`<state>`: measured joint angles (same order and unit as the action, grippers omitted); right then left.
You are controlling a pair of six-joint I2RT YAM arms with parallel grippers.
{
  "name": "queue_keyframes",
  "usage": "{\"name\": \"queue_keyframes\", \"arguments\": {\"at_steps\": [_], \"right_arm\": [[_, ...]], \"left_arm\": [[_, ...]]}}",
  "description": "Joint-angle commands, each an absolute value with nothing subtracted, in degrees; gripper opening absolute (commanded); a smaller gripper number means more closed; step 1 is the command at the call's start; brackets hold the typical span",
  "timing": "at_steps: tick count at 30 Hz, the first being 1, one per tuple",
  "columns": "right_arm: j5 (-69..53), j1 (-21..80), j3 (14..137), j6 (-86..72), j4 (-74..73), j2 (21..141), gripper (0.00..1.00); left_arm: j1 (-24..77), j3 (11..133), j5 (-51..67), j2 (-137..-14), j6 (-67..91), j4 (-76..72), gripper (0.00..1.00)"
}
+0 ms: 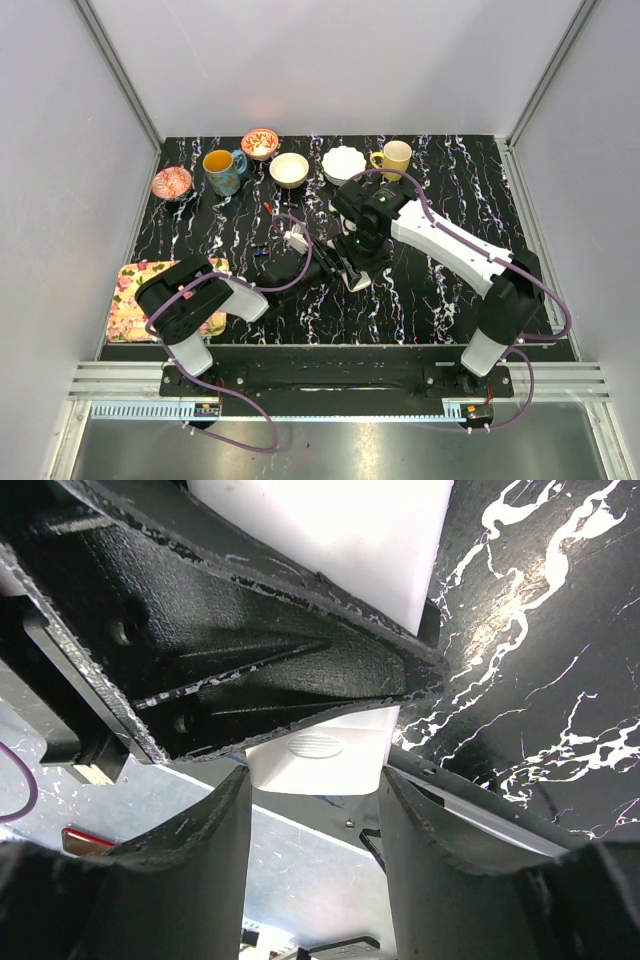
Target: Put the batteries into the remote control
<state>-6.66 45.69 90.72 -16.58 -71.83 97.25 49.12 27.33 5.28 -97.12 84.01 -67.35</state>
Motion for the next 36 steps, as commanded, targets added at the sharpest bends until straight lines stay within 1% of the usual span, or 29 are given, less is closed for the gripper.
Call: {"name": "queue_keyframes", "arguments": {"at_steps": [1,11,19,20,27,36], "right_arm": [[-3.52,44.12,90.7,-16.79,-64.78,95.89,0.12],[-3.16,44.12,89.56,-16.79,-65.13,95.54,0.22],[-3.08,44.12,89.65,-16.79,-65.39,95.89,0.27],[-3.16,44.03,89.65,-16.61,-65.56,95.89,0.3],[-4.04,44.12,89.47,-16.35,-66.27,96.15,0.37],[-3.96,44.12,89.65,-16.08,-67.5,96.94,0.43]], "left_arm": [[51.33,29.27,8.88,-93.34,86.57,-95.54,0.0],[50.98,29.62,7.65,-94.57,88.42,-95.54,0.0],[50.71,29.01,6.68,-94.92,88.94,-95.45,0.0],[50.63,28.92,6.68,-95.1,88.95,-95.54,0.0],[50.36,28.74,6.15,-95.45,89.38,-95.45,0.0],[50.27,28.74,4.84,-96.59,91.23,-95.45,0.0]]}}
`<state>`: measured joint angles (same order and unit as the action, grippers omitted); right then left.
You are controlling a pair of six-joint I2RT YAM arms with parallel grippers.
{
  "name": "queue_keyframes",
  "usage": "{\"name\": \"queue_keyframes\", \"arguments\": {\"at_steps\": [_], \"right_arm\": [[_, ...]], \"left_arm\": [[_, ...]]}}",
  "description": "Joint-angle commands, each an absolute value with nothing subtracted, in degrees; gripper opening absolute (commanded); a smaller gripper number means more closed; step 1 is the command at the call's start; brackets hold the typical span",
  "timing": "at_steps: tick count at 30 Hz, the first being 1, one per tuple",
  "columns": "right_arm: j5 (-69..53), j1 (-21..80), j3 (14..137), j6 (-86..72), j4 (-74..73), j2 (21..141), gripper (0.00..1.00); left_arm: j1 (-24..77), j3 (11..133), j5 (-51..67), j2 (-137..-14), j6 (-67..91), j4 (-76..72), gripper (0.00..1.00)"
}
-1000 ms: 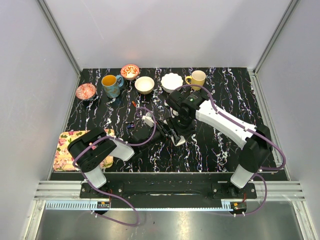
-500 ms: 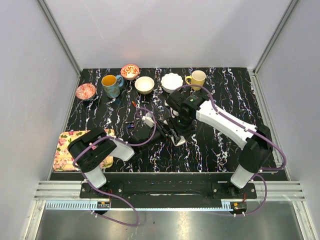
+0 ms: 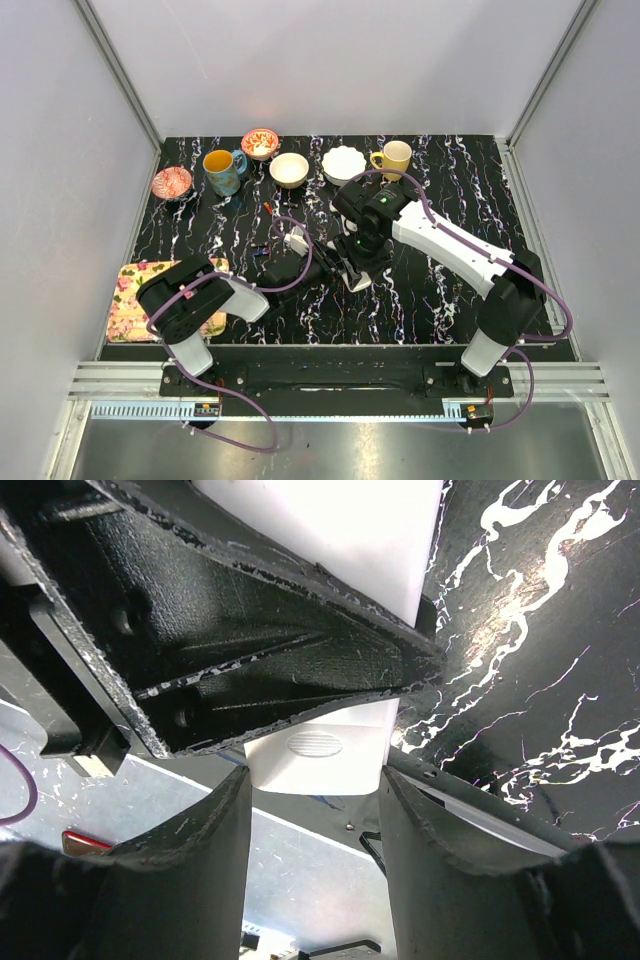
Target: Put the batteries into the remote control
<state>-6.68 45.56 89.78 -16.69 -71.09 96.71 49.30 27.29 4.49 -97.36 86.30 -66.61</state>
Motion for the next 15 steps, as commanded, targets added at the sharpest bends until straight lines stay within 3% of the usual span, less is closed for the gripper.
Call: {"name": "queue_keyframes", "arguments": {"at_steps": [1,15], "right_arm": [[-3.87,44.12,89.65,-16.0,-67.59,97.12,0.45],[-3.78,44.12,89.56,-16.17,-67.68,97.73,0.56]], "left_arm": [[50.27,28.91,4.75,-96.77,91.58,-95.45,0.0],[49.13,31.37,4.13,-97.82,93.52,-95.45,0.0]]}}
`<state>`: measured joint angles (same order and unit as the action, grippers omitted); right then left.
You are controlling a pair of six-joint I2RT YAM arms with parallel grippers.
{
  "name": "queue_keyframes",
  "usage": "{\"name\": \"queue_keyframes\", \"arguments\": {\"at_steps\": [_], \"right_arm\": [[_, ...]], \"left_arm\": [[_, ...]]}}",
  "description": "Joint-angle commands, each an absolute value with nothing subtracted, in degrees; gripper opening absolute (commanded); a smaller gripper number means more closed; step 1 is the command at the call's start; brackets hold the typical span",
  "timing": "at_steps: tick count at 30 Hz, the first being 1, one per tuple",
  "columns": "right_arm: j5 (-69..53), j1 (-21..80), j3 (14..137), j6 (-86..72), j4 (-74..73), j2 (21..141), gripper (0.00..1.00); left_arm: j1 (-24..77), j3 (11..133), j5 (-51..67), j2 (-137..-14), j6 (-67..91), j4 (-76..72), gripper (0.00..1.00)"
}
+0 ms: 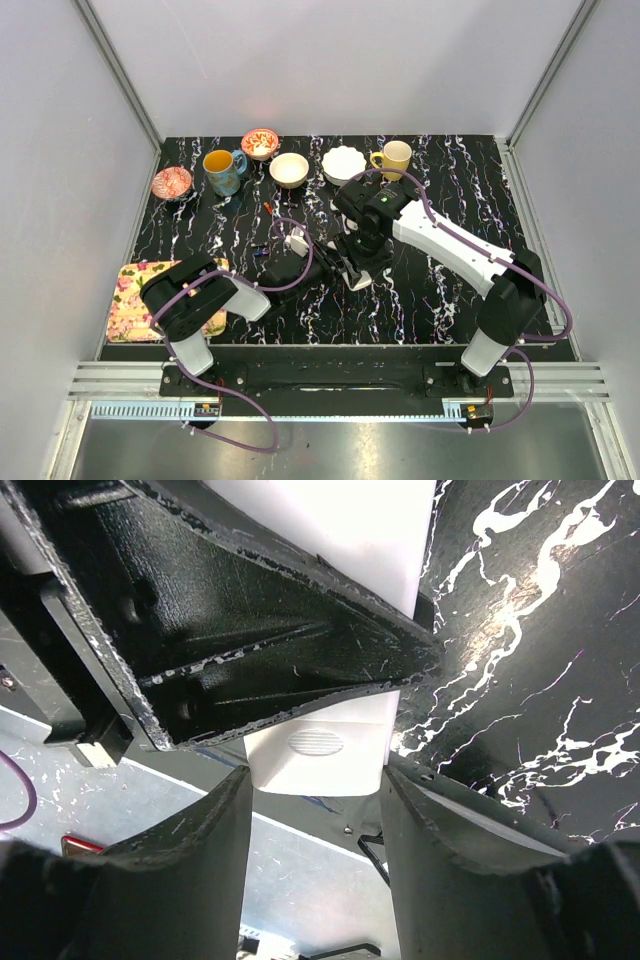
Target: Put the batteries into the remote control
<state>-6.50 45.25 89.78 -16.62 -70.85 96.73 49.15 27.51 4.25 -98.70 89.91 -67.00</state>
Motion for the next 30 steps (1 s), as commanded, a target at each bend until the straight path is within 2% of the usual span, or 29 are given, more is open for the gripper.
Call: {"name": "queue_keyframes", "arguments": {"at_steps": [1,7,19,23,26,27,30], "right_arm": [[-3.78,44.12,89.56,-16.17,-67.68,97.73,0.57],[-4.04,44.21,89.03,-16.17,-67.15,97.47,0.63],[-3.6,44.21,89.56,-16.79,-66.88,97.21,0.69],[-3.6,44.21,90.35,-17.31,-66.62,96.77,0.79],[-4.48,44.21,91.58,-18.01,-66.27,96.59,0.91],[-4.66,44.21,91.93,-18.19,-66.18,96.42,0.98],[-5.36,44.21,93.43,-18.54,-66.09,95.89,1.0]], "left_arm": [[49.13,31.55,4.22,-97.91,93.52,-95.45,0.0],[49.04,31.9,4.22,-97.91,93.25,-95.45,0.0],[49.13,31.47,4.22,-97.73,92.9,-95.45,0.0],[49.13,31.2,4.57,-98.09,92.29,-95.45,0.0],[49.13,30.76,4.57,-98.79,92.37,-95.45,0.0],[49.04,30.67,4.66,-99.14,92.29,-95.45,0.0],[49.04,30.59,4.57,-99.58,92.2,-95.45,0.0]]}}
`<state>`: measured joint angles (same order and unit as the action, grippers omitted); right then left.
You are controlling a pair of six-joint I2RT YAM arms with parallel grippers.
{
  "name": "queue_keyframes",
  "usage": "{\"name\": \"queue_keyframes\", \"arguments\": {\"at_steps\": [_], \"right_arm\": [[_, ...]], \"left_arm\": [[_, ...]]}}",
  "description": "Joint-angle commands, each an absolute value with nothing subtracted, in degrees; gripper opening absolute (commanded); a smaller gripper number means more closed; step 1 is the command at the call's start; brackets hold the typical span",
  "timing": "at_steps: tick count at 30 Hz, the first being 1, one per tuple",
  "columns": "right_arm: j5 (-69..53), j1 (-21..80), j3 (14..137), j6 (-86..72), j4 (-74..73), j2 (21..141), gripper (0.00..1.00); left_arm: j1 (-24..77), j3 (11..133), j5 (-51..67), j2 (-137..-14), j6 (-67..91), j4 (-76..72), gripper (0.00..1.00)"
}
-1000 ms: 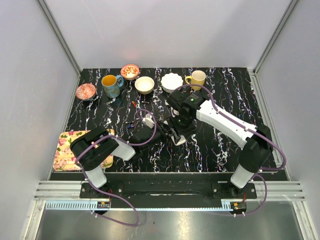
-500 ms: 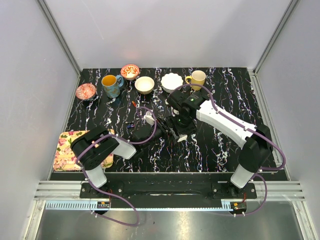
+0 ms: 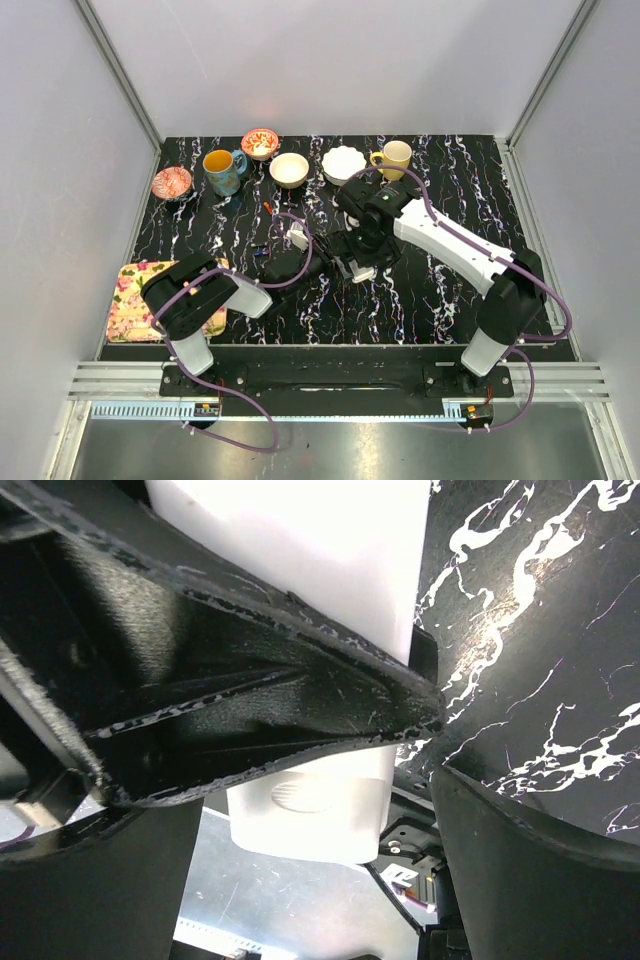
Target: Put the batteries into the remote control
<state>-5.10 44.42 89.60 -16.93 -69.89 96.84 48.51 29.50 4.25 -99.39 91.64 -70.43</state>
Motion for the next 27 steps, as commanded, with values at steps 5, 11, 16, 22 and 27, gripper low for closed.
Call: {"name": "queue_keyframes", "arguments": {"at_steps": [5,11,16,22,27], "right_arm": [[-5.71,44.12,96.67,-20.3,-65.92,92.91,1.0],[-4.14,44.12,99.93,-22.05,-67.68,88.17,1.0],[-1.93,41.06,91.78,-25.13,-63.39,80.44,1.0],[-13.15,36.92,68.41,-34.79,-40.72,64.35,1.0],[-17.66,35.77,55.49,-40.86,-28.42,57.23,1.0]], "left_arm": [[49.04,30.85,5.1,-100.37,91.76,-95.45,0.0],[48.96,31.64,5.54,-101.51,91.58,-95.45,0.0],[47.03,31.12,8.16,-100.2,91.32,-95.45,0.0],[42.98,30.5,17.47,-96.6,90.7,-95.45,0.0],[42.54,30.67,21.18,-93.78,89.74,-95.45,0.0]]}}
